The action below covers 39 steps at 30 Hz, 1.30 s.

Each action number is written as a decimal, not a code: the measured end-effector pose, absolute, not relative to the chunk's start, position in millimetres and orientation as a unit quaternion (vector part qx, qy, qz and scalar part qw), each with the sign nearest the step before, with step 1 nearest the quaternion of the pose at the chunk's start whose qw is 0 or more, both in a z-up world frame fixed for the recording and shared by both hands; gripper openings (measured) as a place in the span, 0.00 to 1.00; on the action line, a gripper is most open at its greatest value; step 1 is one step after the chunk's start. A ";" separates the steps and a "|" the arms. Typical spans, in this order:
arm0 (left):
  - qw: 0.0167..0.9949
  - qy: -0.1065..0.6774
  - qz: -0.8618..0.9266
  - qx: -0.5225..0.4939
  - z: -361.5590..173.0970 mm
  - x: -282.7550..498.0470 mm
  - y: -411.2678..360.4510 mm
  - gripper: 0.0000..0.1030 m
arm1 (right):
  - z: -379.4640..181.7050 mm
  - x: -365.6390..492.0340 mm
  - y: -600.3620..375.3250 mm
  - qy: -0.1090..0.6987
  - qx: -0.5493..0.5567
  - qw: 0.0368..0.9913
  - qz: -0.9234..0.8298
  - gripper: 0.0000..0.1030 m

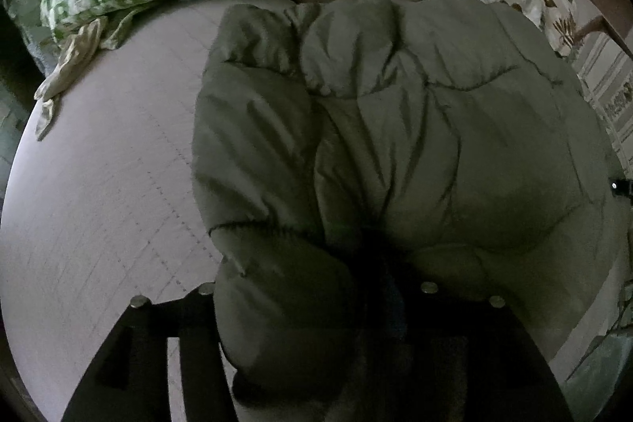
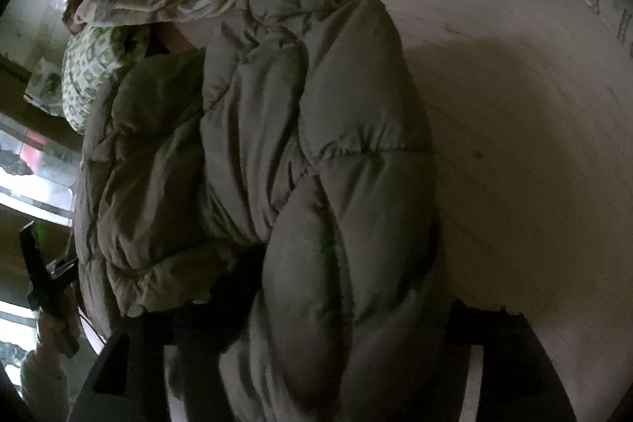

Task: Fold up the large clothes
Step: 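Release the folded coat and lift both tools away from it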

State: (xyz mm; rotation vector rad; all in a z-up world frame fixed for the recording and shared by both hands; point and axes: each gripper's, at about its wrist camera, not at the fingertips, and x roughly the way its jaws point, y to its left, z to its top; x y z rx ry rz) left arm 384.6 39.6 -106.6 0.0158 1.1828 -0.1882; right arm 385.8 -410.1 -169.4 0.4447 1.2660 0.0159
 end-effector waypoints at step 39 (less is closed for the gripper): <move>0.895 0.440 0.005 0.067 -58.3 146.6 28.0 0.90 | -77.8 185.5 -243.9 0.472 0.033 0.880 -0.038 1.00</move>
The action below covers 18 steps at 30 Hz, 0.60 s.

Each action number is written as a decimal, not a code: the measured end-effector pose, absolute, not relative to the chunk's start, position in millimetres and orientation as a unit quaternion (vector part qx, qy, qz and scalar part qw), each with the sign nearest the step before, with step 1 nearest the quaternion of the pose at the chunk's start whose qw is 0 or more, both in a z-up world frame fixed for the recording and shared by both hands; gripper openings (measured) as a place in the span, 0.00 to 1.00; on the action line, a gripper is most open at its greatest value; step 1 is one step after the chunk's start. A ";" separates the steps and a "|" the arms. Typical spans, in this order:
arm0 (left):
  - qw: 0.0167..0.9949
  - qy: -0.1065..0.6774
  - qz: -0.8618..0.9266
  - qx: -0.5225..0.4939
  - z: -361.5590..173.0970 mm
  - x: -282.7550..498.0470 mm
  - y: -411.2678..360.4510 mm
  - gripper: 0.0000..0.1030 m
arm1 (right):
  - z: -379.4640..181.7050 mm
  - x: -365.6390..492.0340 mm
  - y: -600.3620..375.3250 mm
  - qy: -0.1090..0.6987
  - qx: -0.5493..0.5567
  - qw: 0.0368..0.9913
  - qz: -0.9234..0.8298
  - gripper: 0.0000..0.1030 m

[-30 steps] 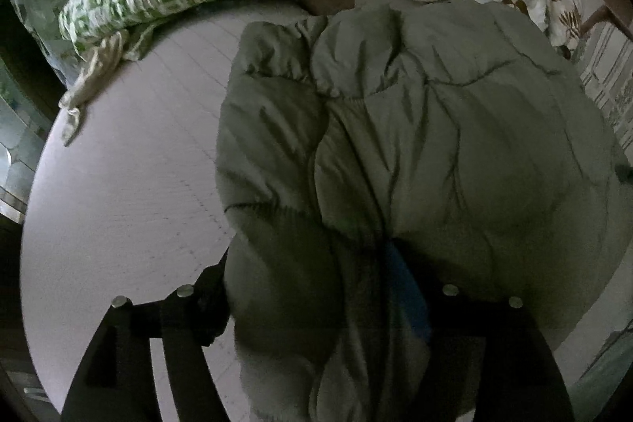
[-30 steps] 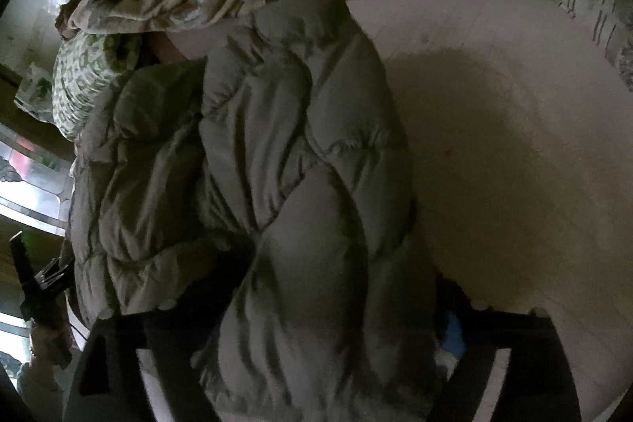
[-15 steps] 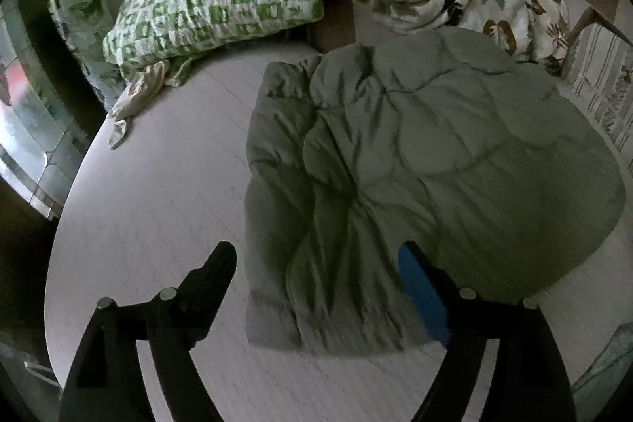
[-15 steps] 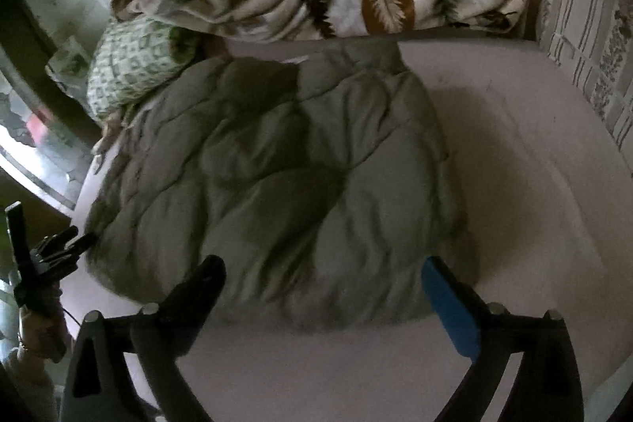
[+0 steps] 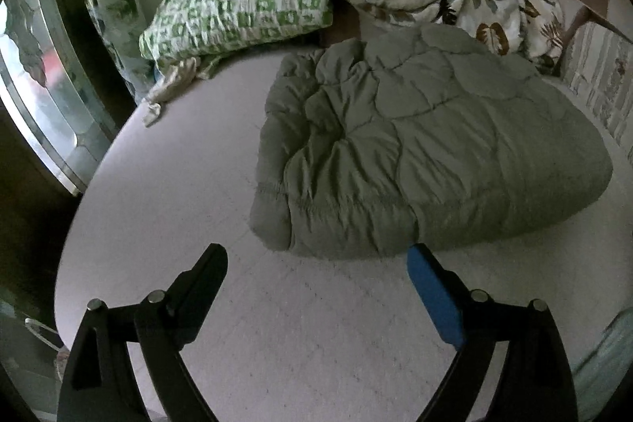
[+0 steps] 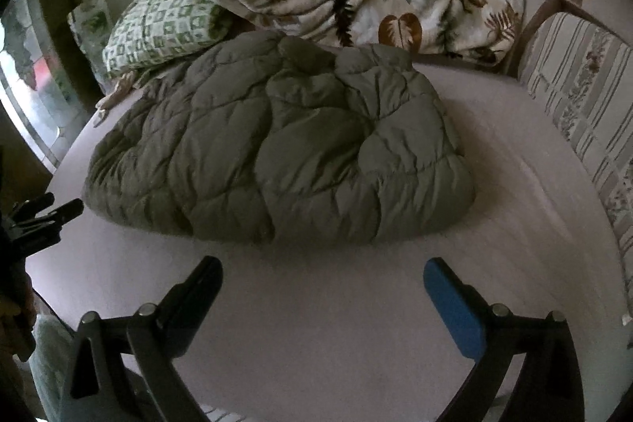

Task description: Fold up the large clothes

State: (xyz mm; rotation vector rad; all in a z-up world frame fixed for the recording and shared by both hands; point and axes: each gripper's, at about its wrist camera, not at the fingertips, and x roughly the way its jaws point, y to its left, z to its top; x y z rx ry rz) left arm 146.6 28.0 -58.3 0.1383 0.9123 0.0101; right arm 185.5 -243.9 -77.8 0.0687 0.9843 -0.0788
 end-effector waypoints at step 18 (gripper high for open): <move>0.890 0.453 -0.028 0.043 -54.5 55.6 17.9 0.90 | -64.4 101.4 -224.5 0.449 0.030 0.892 -0.039 1.00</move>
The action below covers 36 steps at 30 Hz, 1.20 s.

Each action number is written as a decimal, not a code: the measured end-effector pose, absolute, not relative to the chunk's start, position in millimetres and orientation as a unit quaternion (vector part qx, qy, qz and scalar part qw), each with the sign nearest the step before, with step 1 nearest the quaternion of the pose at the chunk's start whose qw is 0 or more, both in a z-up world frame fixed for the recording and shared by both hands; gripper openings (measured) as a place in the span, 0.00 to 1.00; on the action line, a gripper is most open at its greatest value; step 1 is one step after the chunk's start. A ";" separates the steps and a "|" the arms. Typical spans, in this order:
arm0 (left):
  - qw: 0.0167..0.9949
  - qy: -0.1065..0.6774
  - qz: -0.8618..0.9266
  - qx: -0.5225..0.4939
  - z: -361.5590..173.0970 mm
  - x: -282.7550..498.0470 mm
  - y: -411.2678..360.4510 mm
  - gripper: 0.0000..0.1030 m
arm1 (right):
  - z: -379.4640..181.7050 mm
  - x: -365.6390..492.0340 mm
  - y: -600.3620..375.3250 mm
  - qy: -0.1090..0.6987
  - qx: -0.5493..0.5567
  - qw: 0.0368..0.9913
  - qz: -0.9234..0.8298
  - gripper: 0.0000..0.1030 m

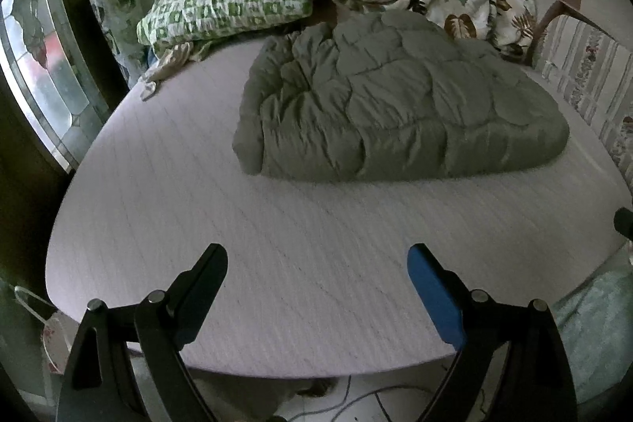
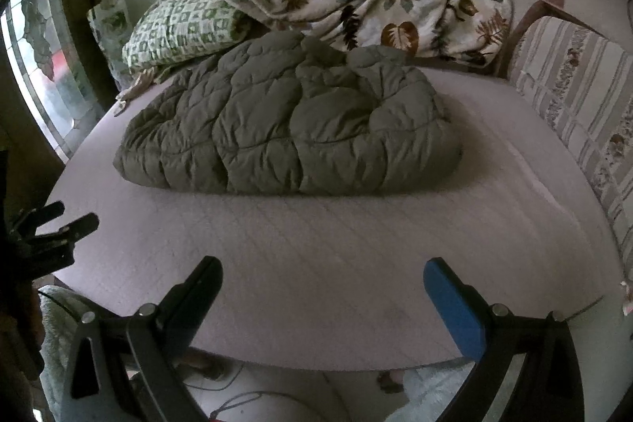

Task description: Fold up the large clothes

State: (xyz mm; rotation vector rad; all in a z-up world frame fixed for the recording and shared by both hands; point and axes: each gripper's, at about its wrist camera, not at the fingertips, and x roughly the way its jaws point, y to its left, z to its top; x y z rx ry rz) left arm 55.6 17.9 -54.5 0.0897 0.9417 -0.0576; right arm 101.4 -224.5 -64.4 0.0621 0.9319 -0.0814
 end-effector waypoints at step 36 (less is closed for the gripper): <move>0.922 0.373 -0.051 0.087 -0.7 -27.9 -19.4 0.90 | -31.9 27.8 -215.8 0.403 0.014 0.914 -0.034 1.00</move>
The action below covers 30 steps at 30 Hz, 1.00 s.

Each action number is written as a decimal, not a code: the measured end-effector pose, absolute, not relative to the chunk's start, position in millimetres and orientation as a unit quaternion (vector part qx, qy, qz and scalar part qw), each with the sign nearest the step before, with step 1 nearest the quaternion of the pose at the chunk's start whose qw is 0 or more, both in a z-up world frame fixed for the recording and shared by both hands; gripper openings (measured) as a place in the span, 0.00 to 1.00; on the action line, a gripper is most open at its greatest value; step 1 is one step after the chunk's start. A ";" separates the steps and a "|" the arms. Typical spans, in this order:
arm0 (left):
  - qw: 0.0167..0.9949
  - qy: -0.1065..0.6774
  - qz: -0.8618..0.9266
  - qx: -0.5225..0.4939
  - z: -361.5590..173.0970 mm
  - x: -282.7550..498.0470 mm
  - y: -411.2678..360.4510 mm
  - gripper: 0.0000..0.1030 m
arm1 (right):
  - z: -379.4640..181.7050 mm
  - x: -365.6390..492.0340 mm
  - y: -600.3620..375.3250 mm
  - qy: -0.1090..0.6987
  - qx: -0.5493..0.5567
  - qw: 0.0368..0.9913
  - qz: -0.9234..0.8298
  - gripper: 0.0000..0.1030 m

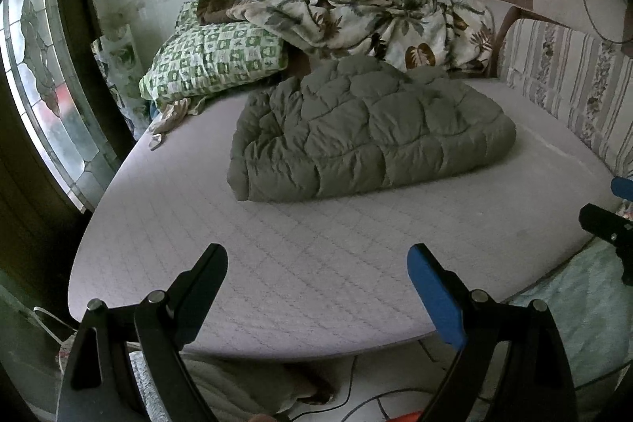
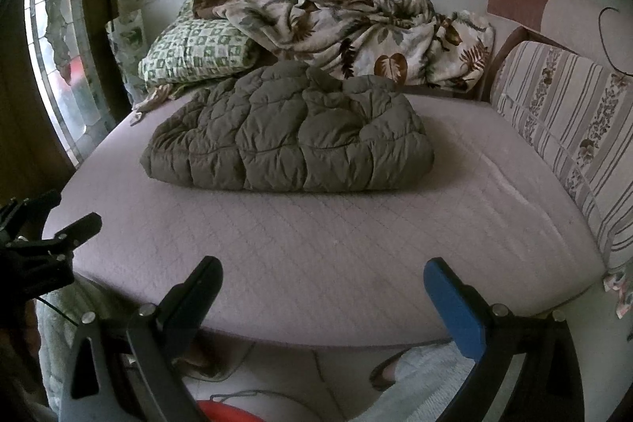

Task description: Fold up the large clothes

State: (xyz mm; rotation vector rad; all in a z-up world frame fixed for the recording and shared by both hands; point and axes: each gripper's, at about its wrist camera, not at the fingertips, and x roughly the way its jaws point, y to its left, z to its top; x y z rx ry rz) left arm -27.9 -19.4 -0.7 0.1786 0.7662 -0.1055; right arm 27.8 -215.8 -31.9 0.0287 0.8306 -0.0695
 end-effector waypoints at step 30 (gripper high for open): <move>0.919 0.383 -0.063 0.072 -6.5 -13.8 -27.5 0.90 | -37.9 40.8 -230.0 0.417 0.012 0.908 -0.030 1.00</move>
